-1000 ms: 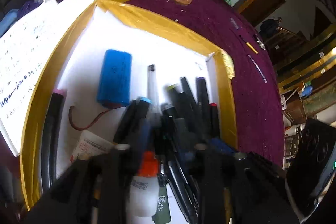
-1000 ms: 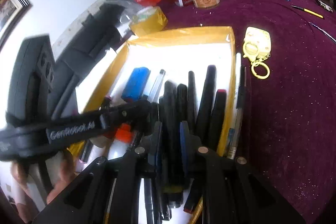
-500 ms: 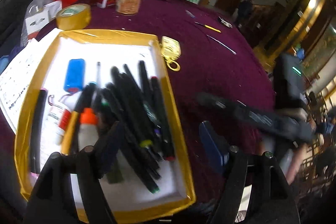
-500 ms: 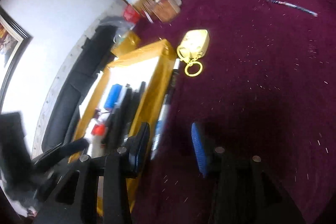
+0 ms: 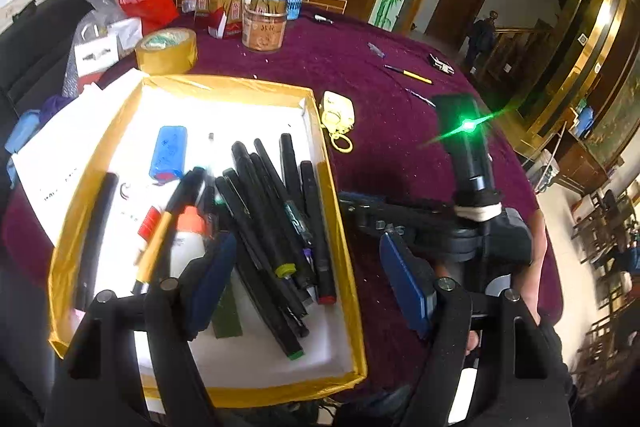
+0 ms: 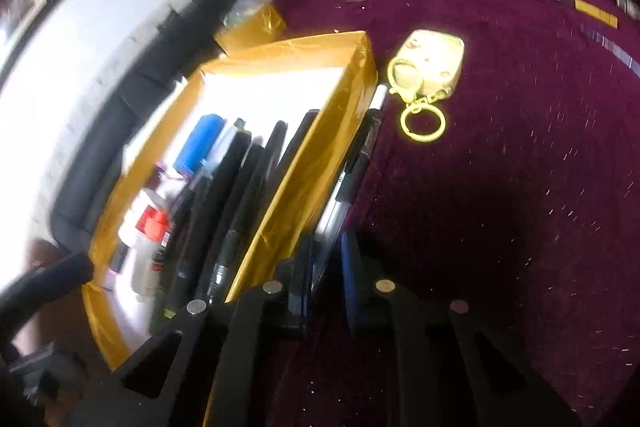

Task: Organize rigid objects

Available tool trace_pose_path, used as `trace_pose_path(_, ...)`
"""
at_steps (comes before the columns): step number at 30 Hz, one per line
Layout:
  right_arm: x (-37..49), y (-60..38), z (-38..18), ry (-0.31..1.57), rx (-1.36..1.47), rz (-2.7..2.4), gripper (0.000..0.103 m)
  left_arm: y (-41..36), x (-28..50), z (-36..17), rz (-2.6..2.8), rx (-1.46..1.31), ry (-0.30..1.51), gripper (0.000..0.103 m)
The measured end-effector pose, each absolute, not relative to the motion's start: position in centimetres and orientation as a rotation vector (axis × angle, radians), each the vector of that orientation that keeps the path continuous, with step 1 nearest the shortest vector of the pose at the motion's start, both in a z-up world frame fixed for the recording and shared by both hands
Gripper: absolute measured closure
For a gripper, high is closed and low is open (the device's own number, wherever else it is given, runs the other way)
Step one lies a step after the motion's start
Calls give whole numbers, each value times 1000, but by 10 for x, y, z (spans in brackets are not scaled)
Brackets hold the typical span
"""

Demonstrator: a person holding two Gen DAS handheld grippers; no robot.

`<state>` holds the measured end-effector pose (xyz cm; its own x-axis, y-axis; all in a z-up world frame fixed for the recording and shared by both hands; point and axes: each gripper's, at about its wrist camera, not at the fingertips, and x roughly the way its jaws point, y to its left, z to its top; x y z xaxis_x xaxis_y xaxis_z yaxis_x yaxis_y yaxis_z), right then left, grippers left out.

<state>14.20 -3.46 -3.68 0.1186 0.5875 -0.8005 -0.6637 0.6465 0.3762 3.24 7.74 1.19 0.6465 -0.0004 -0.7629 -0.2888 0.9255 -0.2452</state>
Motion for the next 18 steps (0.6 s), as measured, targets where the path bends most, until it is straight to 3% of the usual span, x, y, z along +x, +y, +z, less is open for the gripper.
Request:
trace_pose_path(7,137,-29,-34,1136,-79,883,89,75,31,13,158,-402,854,29)
trace_pose_path(18,144,-37,-37,1144,-164,813,103,70,32,11,177,-394,867,29)
